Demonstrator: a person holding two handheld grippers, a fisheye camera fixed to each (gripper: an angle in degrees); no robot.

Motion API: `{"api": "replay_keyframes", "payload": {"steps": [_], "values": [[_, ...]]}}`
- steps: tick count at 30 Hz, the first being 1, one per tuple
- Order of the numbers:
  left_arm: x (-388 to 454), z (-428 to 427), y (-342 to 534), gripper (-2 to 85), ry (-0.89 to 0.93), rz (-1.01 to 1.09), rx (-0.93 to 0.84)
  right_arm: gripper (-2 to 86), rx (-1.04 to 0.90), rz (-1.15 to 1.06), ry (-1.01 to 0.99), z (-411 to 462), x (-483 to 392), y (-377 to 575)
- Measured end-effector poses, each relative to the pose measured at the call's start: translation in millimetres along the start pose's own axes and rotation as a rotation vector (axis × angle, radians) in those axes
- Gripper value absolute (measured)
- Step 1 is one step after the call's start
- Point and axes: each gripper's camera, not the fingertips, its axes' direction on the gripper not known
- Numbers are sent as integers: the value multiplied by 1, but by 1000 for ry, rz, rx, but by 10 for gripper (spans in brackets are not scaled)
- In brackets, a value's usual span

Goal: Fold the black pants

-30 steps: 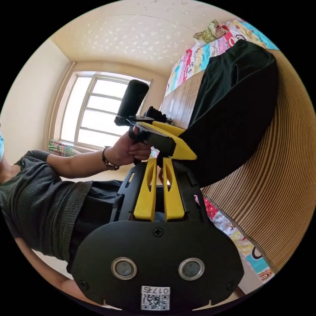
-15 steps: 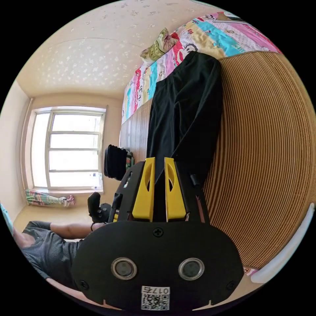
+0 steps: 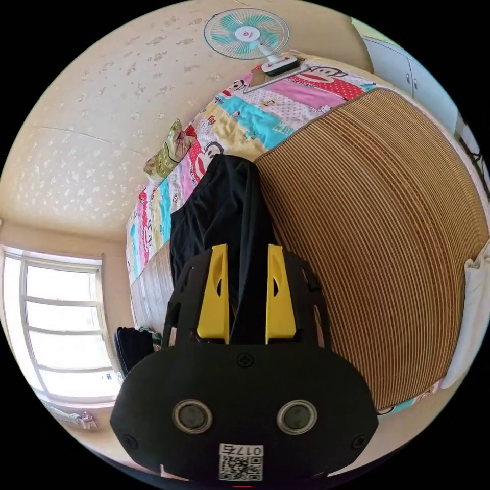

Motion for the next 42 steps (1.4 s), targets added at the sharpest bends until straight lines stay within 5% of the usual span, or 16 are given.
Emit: {"api": "replay_keyframes", "payload": {"steps": [8, 14, 18, 21, 27, 32, 42], "values": [[-15, -27, 12, -8, 132, -53, 34, 63, -145, -69, 9, 51, -43, -5], [-12, -76, 35, -8, 308, 112, 62, 24, -38, -485, 10, 50, -201, 33], [-32, -98, 58, -8, 379, 157, -18, 22, -248, -735, -106, 112, -296, 79], [-55, -116, 83, -8, 262, 153, -64, 22, -364, -797, -115, 169, -328, 107], [-121, -120, 123, -6, -240, -25, -239, 28, -421, -473, -270, 216, -269, 125], [-175, -154, 144, -8, 9, -154, -198, 33, -402, -336, -138, 189, -177, 172], [-166, -198, 135, -8, -1, -144, -223, 98, -641, -101, -22, 180, -61, 355]]}}
